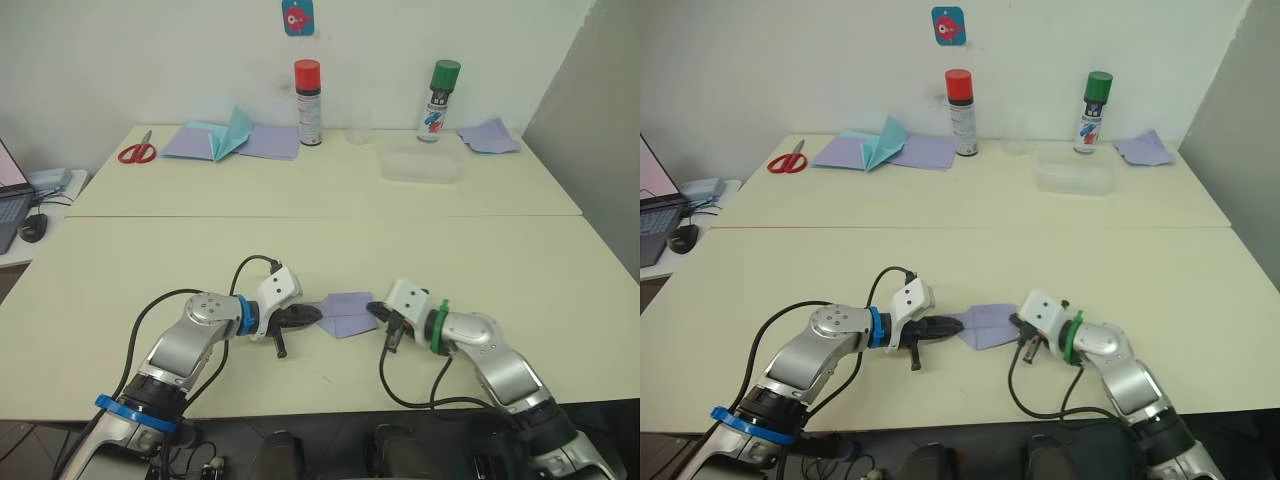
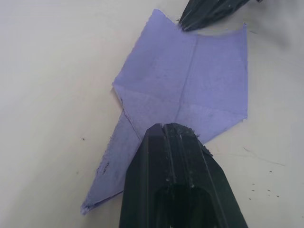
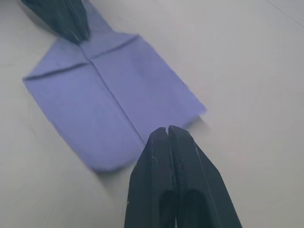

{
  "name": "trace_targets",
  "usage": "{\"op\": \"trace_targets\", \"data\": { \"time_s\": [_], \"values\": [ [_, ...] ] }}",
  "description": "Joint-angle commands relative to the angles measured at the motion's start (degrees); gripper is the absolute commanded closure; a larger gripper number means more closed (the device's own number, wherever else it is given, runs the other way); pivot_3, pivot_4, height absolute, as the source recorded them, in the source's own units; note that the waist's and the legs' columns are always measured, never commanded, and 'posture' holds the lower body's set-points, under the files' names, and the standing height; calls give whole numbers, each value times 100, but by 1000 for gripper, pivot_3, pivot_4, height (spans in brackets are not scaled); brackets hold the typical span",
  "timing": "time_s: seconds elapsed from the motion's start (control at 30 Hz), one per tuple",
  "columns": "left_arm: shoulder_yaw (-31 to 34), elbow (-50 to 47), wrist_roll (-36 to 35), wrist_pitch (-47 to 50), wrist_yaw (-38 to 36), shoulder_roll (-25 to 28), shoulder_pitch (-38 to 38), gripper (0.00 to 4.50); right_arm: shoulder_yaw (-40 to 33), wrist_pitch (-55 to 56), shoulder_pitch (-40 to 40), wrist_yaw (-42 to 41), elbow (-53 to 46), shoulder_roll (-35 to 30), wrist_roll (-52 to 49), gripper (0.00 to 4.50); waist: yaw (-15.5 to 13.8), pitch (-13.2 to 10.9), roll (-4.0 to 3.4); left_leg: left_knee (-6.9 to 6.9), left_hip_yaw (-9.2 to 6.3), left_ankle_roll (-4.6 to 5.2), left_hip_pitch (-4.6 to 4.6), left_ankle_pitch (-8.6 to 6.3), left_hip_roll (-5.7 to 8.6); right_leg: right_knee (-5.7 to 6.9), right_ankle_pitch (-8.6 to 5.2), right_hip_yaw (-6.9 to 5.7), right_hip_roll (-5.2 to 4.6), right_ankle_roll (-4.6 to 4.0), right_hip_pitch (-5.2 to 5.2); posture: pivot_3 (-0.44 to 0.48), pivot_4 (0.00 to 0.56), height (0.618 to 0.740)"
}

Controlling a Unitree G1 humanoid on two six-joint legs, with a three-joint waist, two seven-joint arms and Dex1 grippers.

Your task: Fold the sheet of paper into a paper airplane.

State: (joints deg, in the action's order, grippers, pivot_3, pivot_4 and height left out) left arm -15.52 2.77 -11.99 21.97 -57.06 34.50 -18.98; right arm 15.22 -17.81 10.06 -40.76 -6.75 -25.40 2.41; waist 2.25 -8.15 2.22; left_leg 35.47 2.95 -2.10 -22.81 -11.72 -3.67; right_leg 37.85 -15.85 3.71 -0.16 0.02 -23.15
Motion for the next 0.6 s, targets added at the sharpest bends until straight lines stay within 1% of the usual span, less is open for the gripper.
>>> {"op": "trace_targets", "data": {
  "time_s": [0.03,0.13,0.2,0.27,0.37,0.47,0.6],
  "values": [
    [-155,548,393,167,82,140,157,4500,-341,-255,-352,98,-6,-156,-158,4475,-25,1,2,0,2,1,0,1,1,-1,0,0,-2,1,0,0,150,740],
    [-162,605,396,131,61,152,120,4500,-584,-40,-407,-29,-444,38,-708,4475,-42,-1,5,-11,7,8,-2,5,2,-11,1,1,-4,2,-1,0,150,740],
    [-162,635,405,112,37,157,96,4500,-561,176,-354,-200,-701,116,-965,4475,-44,-8,0,-26,11,13,-2,8,5,-12,1,3,-4,2,-6,0,150,740],
    [-152,669,414,98,14,156,73,4500,-461,254,-282,-294,-807,125,-1007,4475,-44,-12,-9,-36,12,15,-1,9,5,-12,2,1,-2,3,-9,0,150,740],
    [-165,706,425,78,-21,164,38,4500,-86,145,16,-168,-606,261,-691,4475,-42,-14,-10,-42,7,15,2,9,3,-12,2,-4,6,3,-10,0,150,740],
    [-187,708,433,83,-35,152,12,4500,226,10,323,82,-167,467,-370,4475,-40,-14,-8,-42,3,15,3,9,2,-12,2,-8,6,4,-10,0,150,740],
    [-217,685,439,90,-35,137,18,4500,540,-154,572,191,321,632,-100,4475,-41,-14,-7,-42,13,15,1,10,4,-12,3,0,3,4,-11,0,150,740]
  ]
}}
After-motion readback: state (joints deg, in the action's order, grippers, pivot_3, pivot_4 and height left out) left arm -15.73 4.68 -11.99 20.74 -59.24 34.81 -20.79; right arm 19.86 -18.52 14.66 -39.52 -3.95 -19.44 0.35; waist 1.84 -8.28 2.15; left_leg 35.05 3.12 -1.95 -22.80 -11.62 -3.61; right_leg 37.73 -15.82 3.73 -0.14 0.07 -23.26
